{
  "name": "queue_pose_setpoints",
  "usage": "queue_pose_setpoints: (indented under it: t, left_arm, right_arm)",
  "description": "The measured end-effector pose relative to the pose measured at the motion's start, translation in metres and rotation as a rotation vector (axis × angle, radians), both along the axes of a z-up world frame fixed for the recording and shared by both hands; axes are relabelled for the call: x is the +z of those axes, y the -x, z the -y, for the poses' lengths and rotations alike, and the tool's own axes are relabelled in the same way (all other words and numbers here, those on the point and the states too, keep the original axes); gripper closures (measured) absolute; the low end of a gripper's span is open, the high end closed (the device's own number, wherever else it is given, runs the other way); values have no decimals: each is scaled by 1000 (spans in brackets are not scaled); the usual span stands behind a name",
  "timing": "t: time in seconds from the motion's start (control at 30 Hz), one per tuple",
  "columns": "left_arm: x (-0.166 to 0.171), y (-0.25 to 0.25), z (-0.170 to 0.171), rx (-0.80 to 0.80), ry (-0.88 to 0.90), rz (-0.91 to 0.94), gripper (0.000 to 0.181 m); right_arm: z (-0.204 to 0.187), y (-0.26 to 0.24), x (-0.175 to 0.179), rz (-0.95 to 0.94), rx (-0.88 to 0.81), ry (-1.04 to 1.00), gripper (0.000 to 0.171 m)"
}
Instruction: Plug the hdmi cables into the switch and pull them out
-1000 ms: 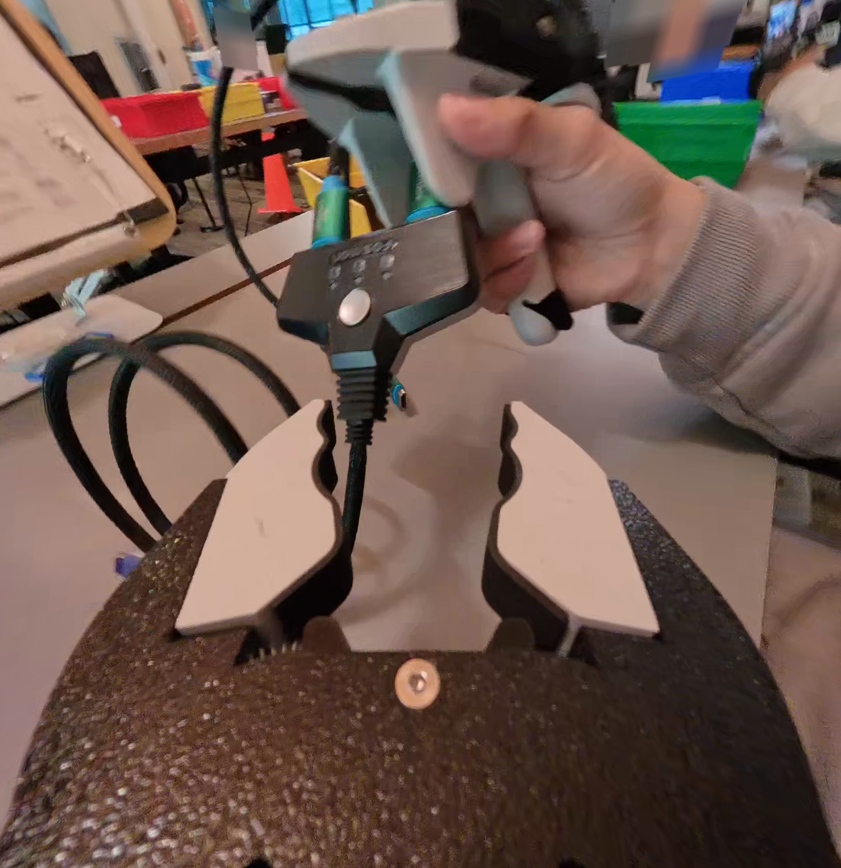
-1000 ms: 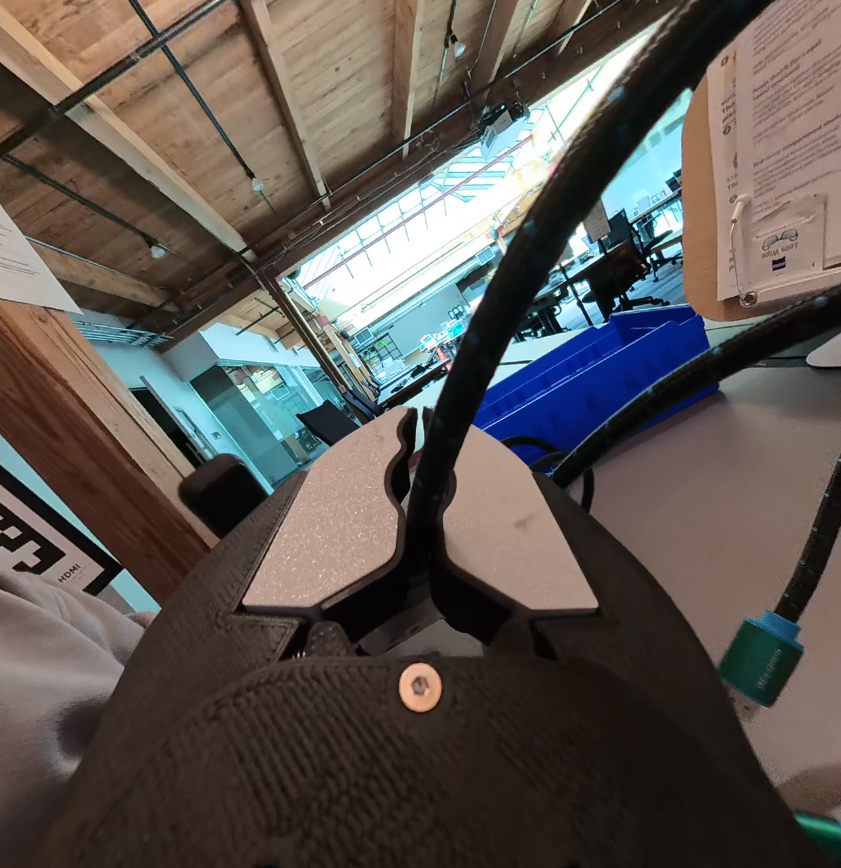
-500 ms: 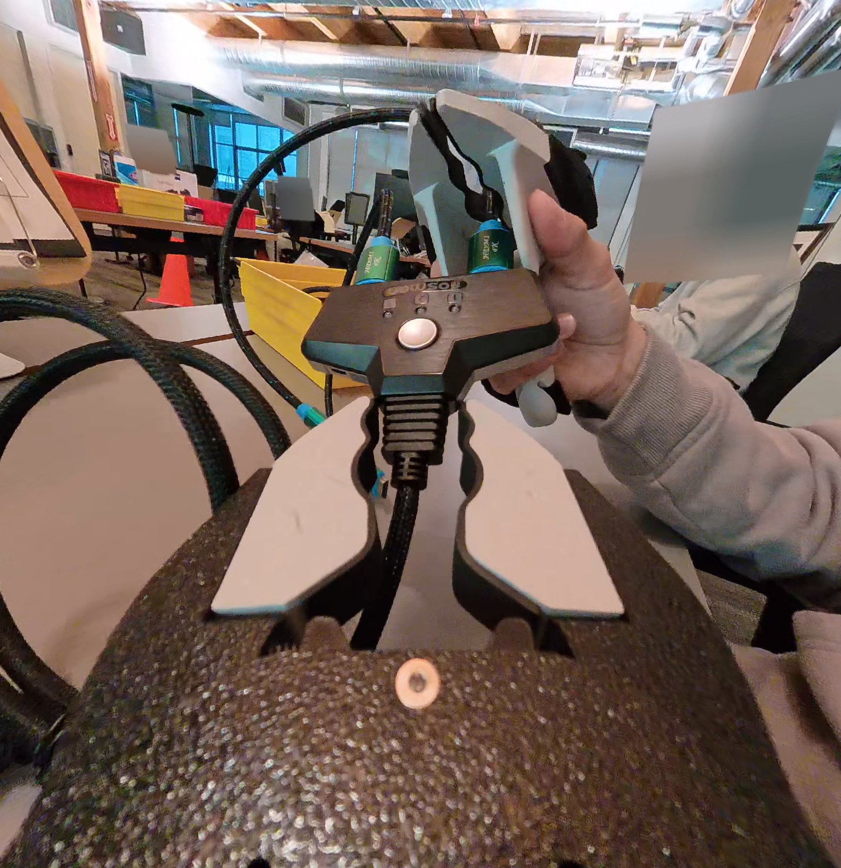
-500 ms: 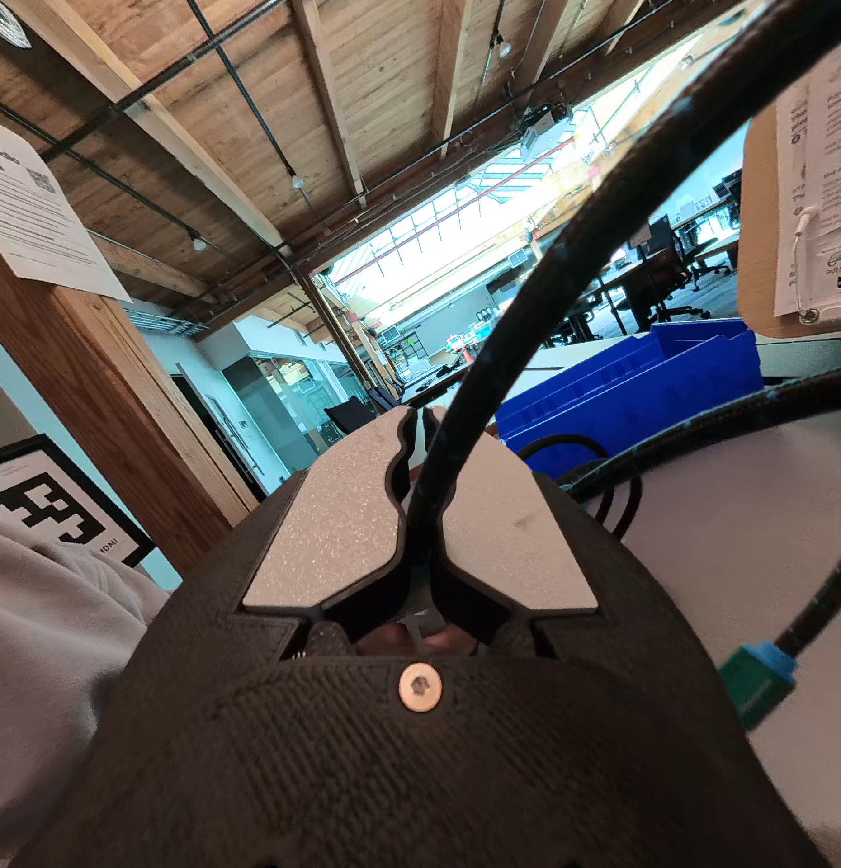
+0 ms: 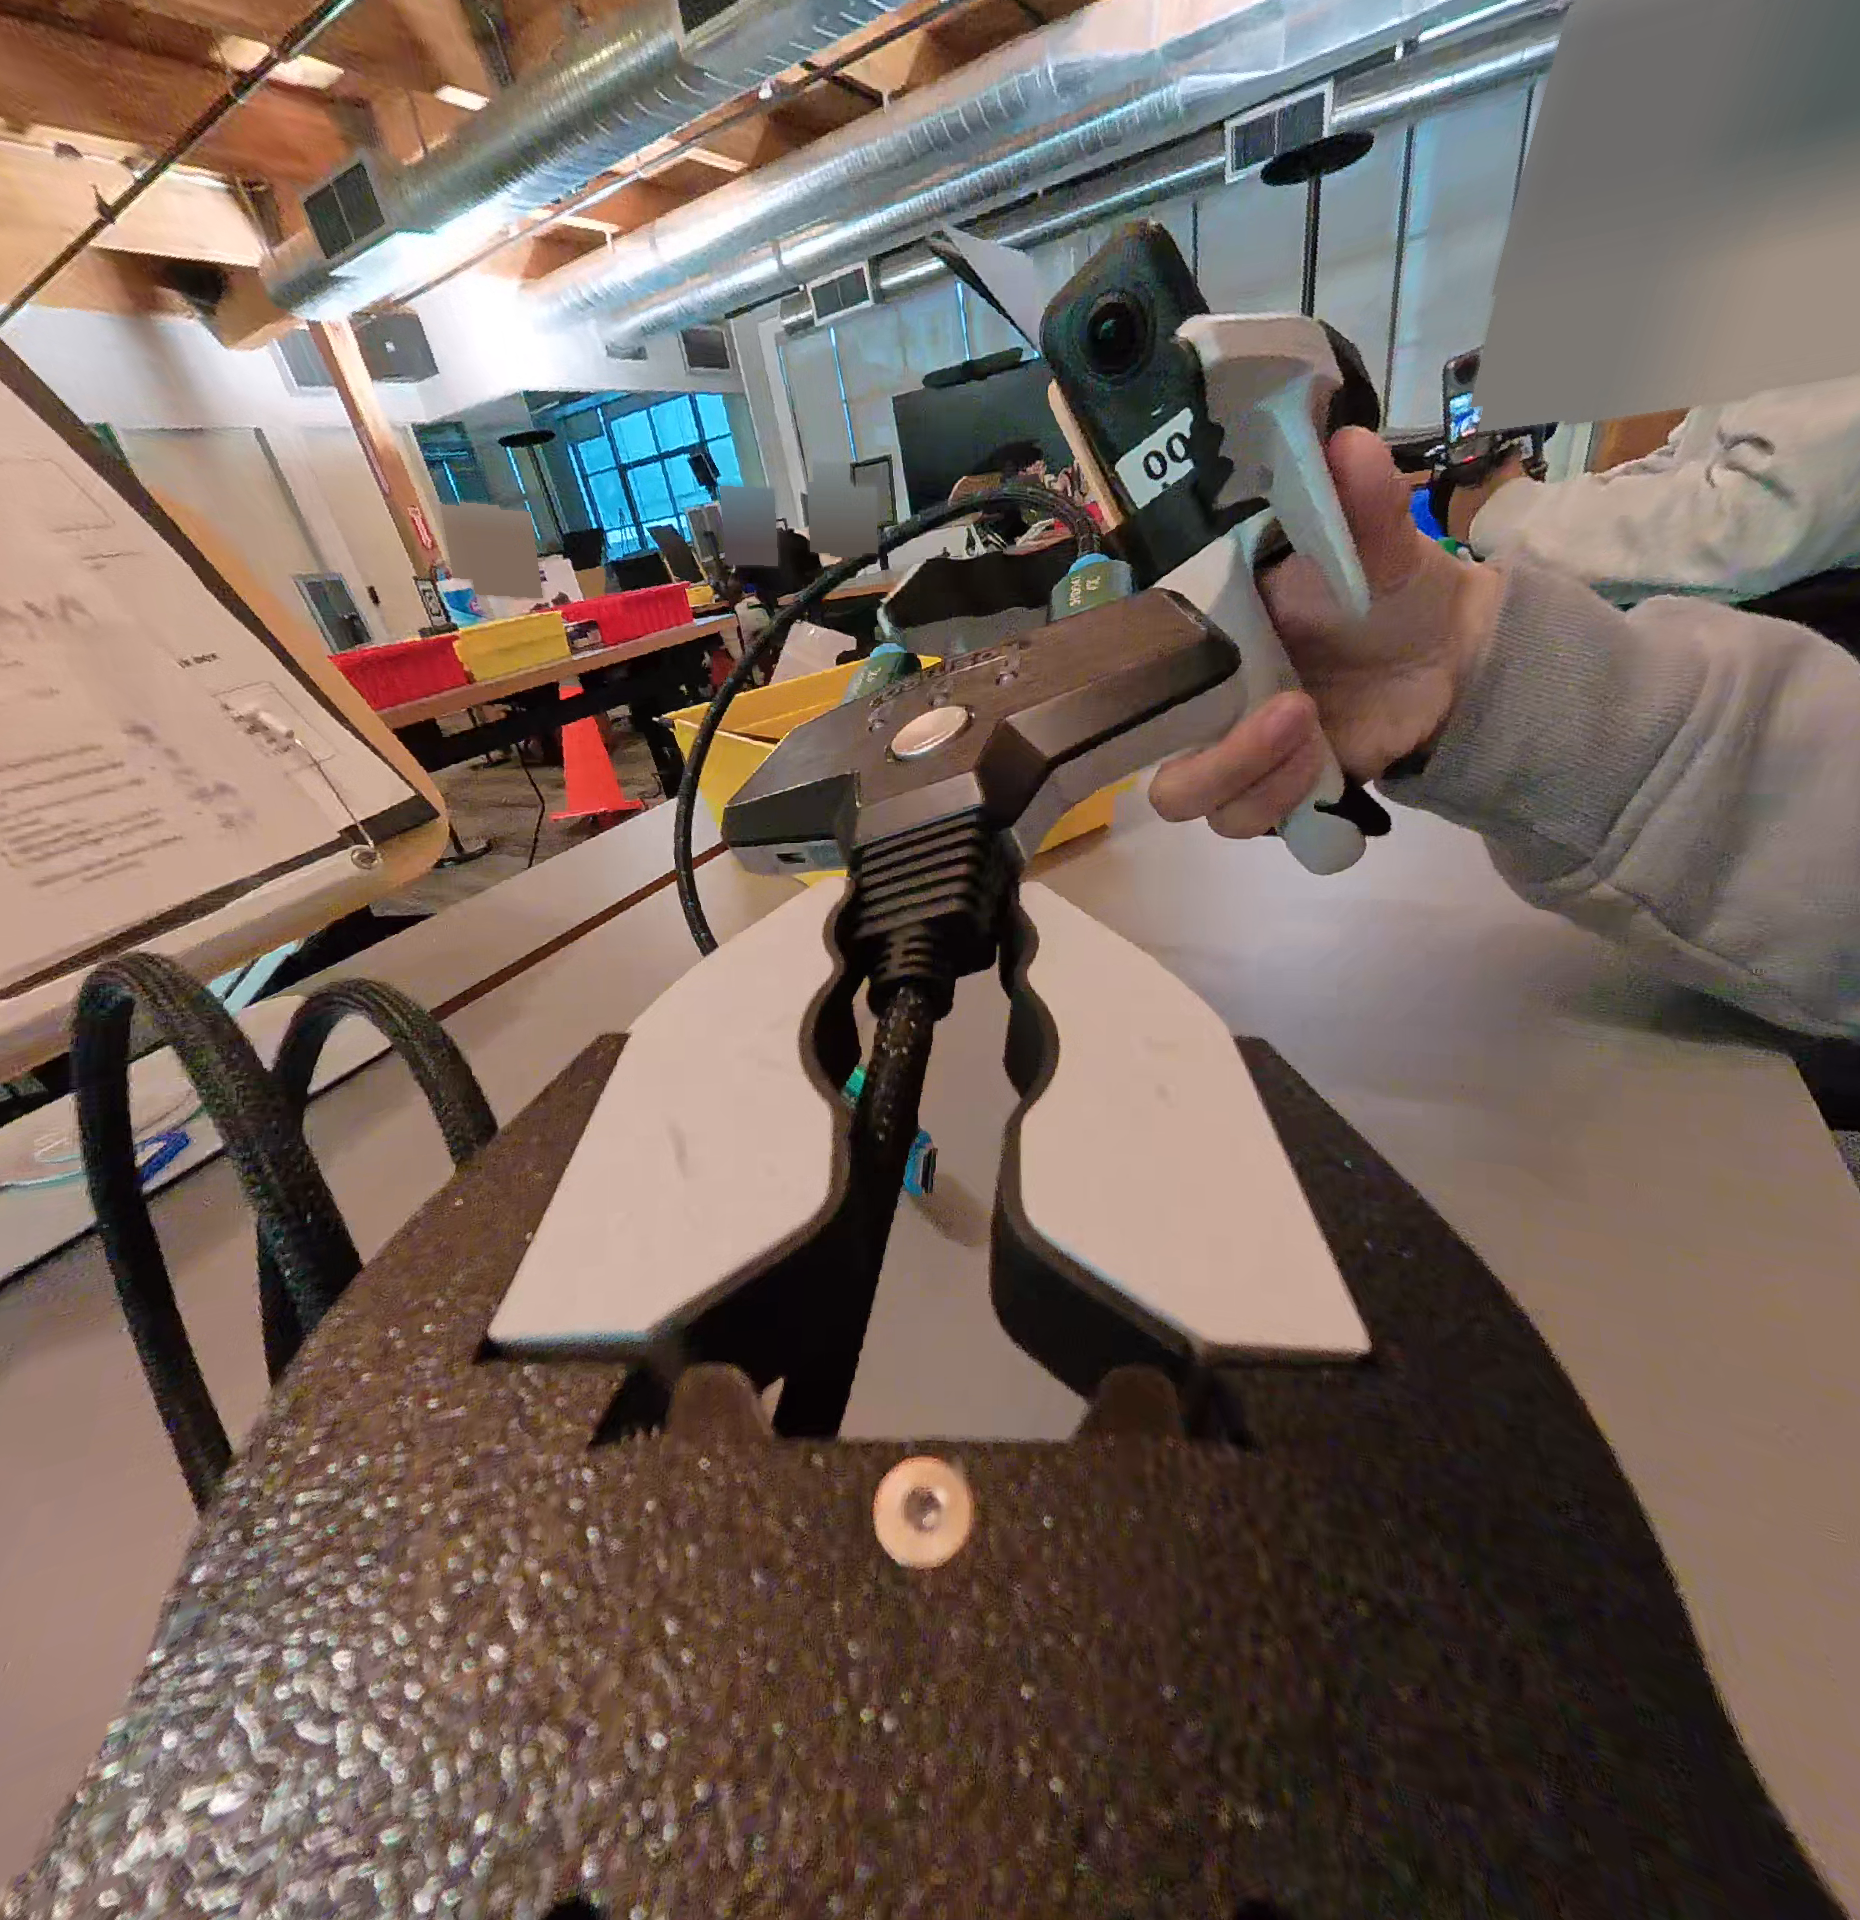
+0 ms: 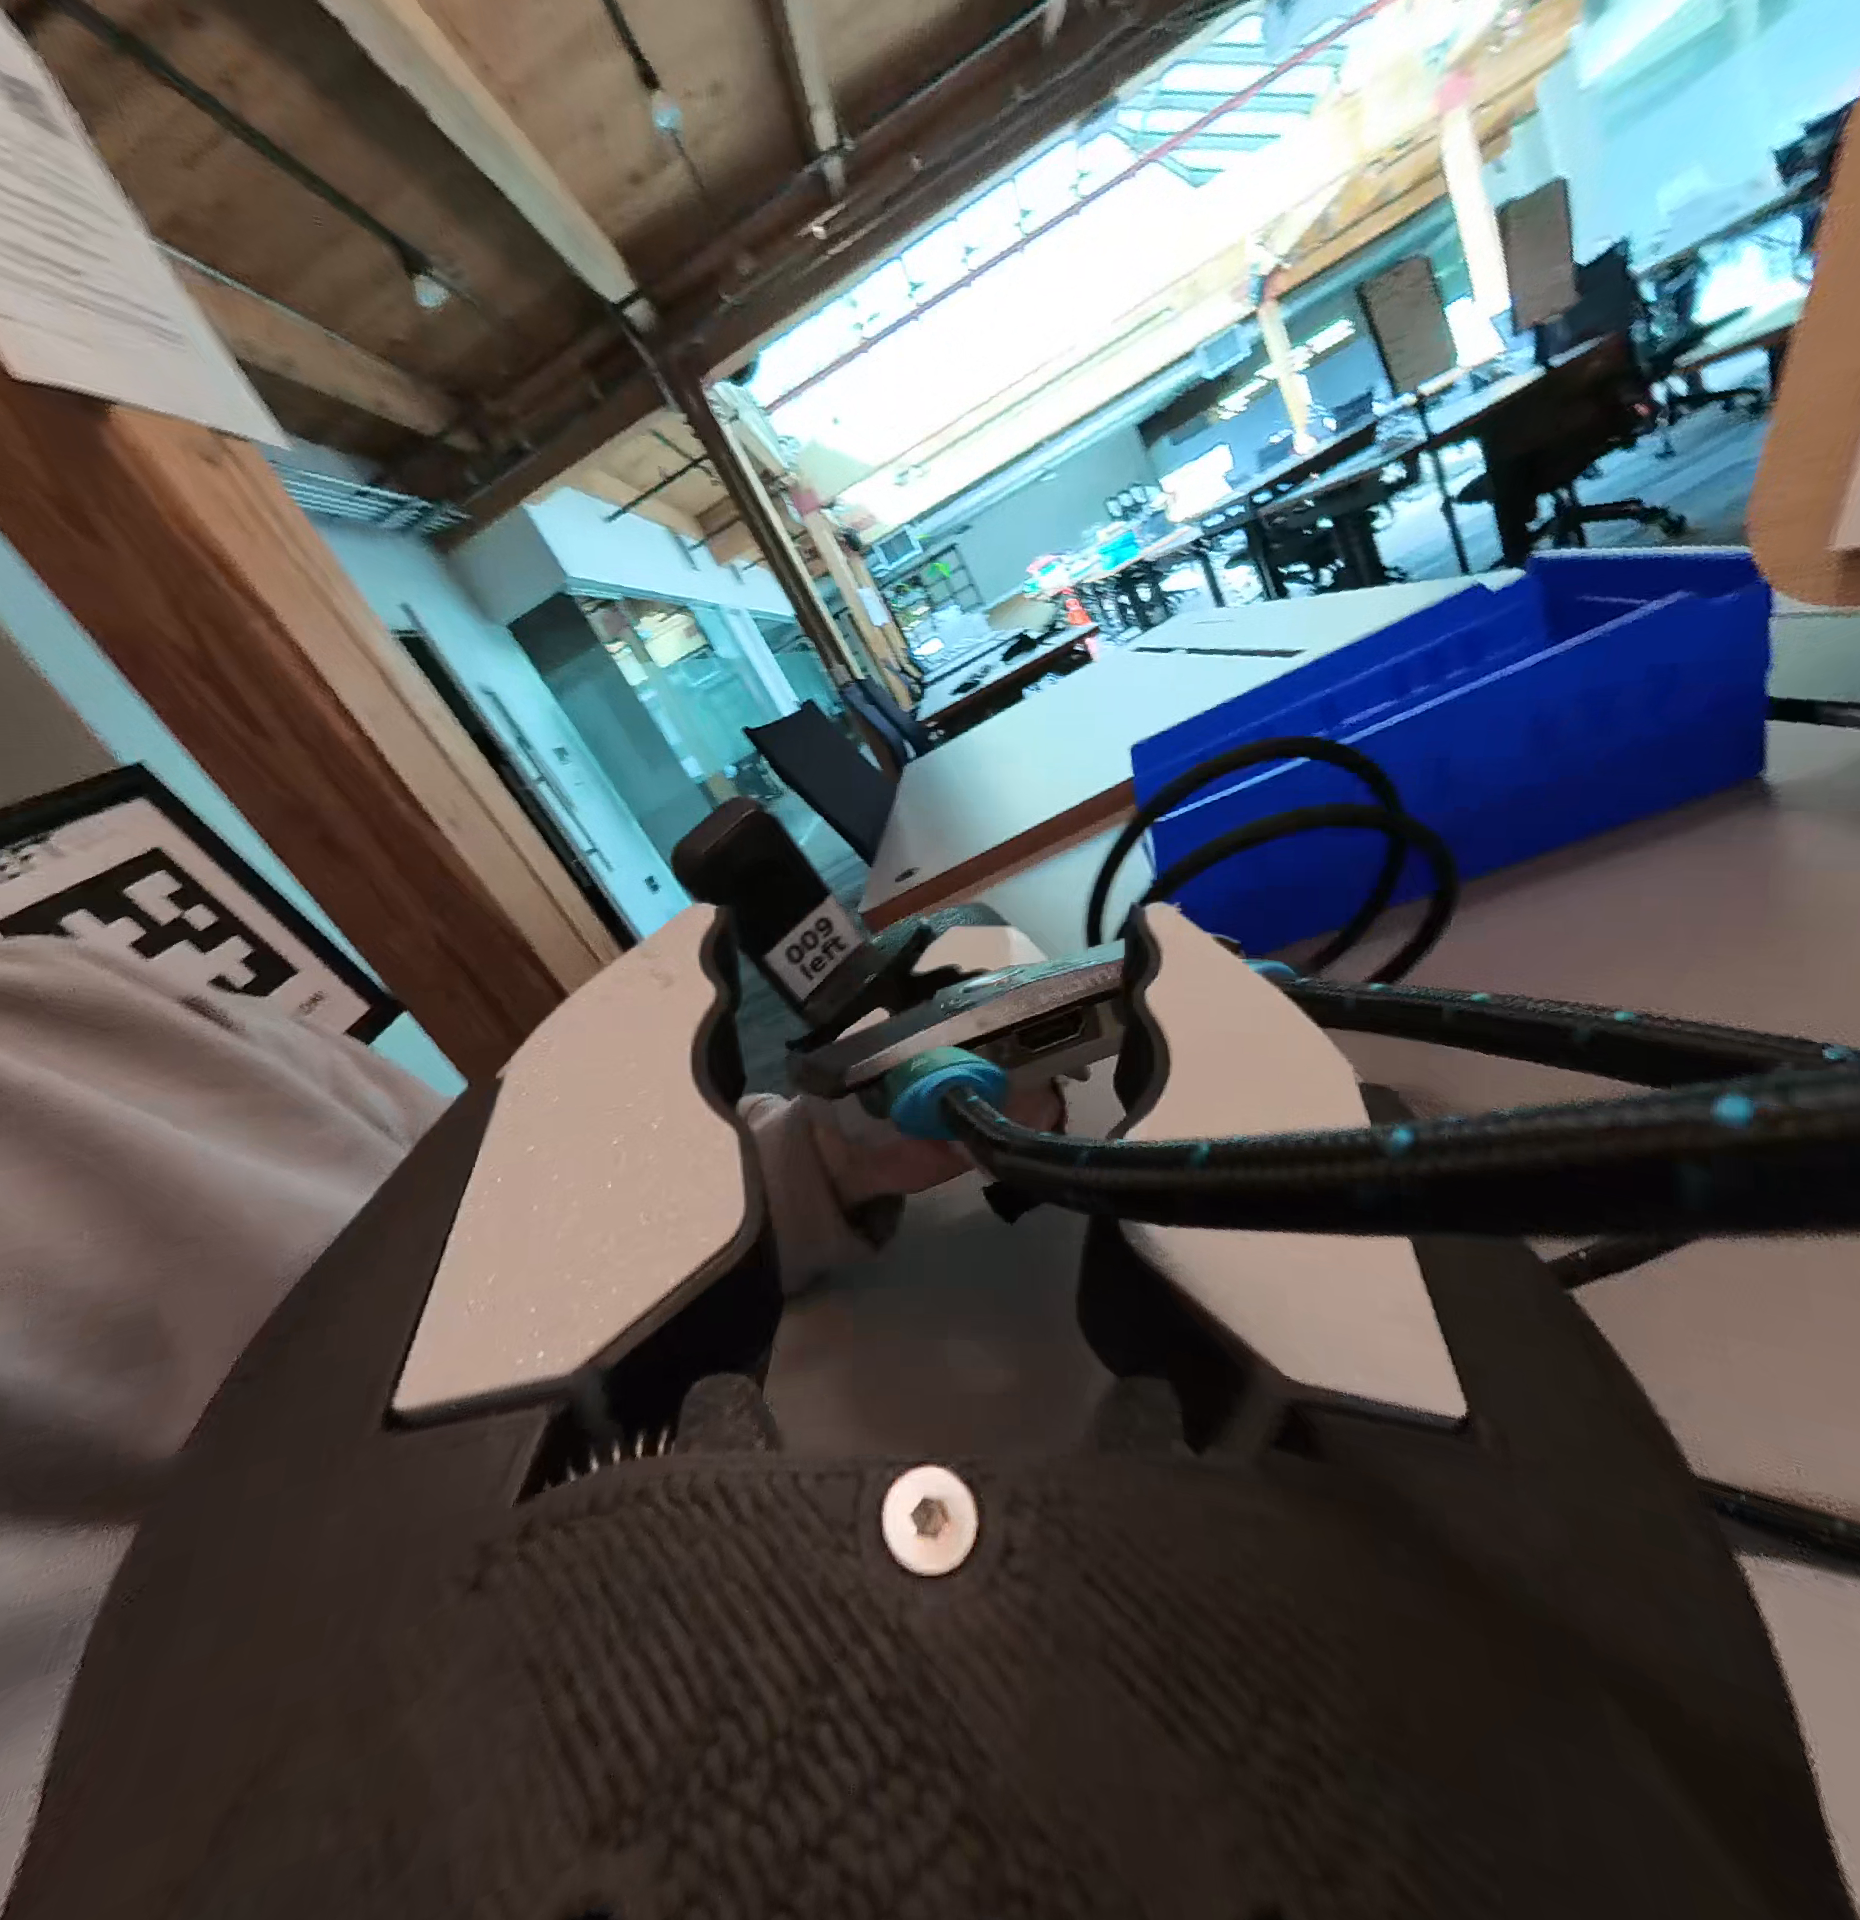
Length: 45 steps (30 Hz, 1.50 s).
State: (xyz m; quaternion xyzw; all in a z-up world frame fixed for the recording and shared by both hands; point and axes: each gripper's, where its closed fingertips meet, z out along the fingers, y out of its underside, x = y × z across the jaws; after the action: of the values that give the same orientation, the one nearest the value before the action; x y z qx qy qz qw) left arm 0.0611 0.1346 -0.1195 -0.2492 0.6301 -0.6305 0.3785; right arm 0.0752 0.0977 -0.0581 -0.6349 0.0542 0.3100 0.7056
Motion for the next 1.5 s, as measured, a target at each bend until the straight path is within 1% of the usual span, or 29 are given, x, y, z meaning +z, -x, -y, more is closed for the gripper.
queue_pose_setpoints:
  t: [0.07, 0.1, 0.17, 0.23, 0.27, 0.33, 0.4, 0.43, 0.47, 0.5, 0.53, 0.57, 0.63, 0.67, 0.7, 0.73, 0.77, 0.83, 0.87, 0.9, 0.93, 0.97, 1.03, 1.2, 1.3, 1.33, 1.37, 1.4, 1.5]
  left_arm:
    - [8, -3, -7, 1, 36, 1, 157]
    - [13, -5, -13, 1, 82, -5, 157]
    - [24, -7, -28, 17, 162, 13, 157]
    - [31, -9, -42, 69, 167, 48, 157]
    - [32, -10, -47, 103, 136, 64, 157]
    - [31, -11, -53, 183, 12, 97, 157]
    - [26, -14, -55, 282, -156, 122, 157]
    - [24, -16, -55, 335, -243, 138, 157]
    - [23, -18, -54, 384, -334, 164, 157]
    - [23, -20, -52, 418, -421, 196, 157]
    - [24, -21, -47, 437, -491, 229, 157]
    - [25, -21, -41, 444, -542, 263, 157]
    - [28, -19, -27, 444, -640, 345, 157]
    - [27, -19, -20, 436, -691, 382, 157]
    - [27, -18, -15, 432, -734, 411, 157]
    - [29, -17, -14, 439, -760, 432, 158]
    - [29, -18, -15, 439, -763, 437, 158]
    - [28, -19, -15, 392, -709, 400, 157]
    - [27, -20, -14, 352, -648, 359, 151]
    - [27, -19, -12, 300, -554, 309, 139]
    - [30, -17, -10, 251, -444, 269, 135]
    - [36, -13, -11, 217, -343, 251, 137]
    - [44, -7, -17, 177, -228, 243, 150]
    - [40, -2, -20, 131, -127, 210, 153]
    - [32, -1, -10, 66, -127, 172, 135]
    - [32, -3, -11, 93, -123, 180, 141]
    - [37, -2, -14, 125, -107, 222, 154]
    - [39, 0, -14, 118, -90, 243, 159]
    - [38, 1, -12, 67, -36, 221, 159]
  right_arm:
    - [8, 2, -2, 62, 17, -4, 97]
    - [10, 2, -9, 109, 16, 27, 87]
    - [16, 2, -27, 204, 17, 94, 81]
    - [24, 5, -50, 252, 57, 220, 79]
    - [29, 7, -57, 271, 85, 282, 80]
    - [36, 10, -44, 324, 78, 283, 91]
    - [36, 2, -22, 379, -67, 257, 105]
    - [32, -7, -15, 396, -177, 269, 105]
    - [27, -18, -13, 371, -288, 288, 99]
    - [20, -23, -17, 297, -350, 309, 97]
    - [10, -19, -23, 210, -321, 311, 95]
    - [1, -9, -30, 120, -242, 293, 92]
    - [-17, -1, -40, -62, -150, 250, 94]
    - [-22, 4, -37, -154, -95, 193, 97]
    - [-26, 6, -34, -236, -56, 141, 117]
    - [-29, 1, -34, -296, -66, 109, 136]
    - [-29, 0, -30, -319, -49, 53, 143]
    - [-30, 0, -29, -393, -13, -1, 146]
    - [-30, -1, -28, -423, -12, -36, 147]
    - [-31, -4, -28, -469, -20, -63, 148]
    - [-30, -8, -29, -515, -32, -84, 149]
    - [-29, -12, -30, -546, -43, -109, 149]
    - [-25, -18, -29, -592, -67, -149, 149]
    - [-25, -15, -27, -613, -92, -180, 149]
    - [-26, -9, -21, -631, -68, -225, 149]
    - [-28, -5, -20, -613, -66, -216, 149]
    - [-30, -3, -20, -583, -75, -206, 149]
    - [-31, 1, -18, -562, -74, -206, 149]
    - [-29, 2, -15, -518, -108, -208, 149]
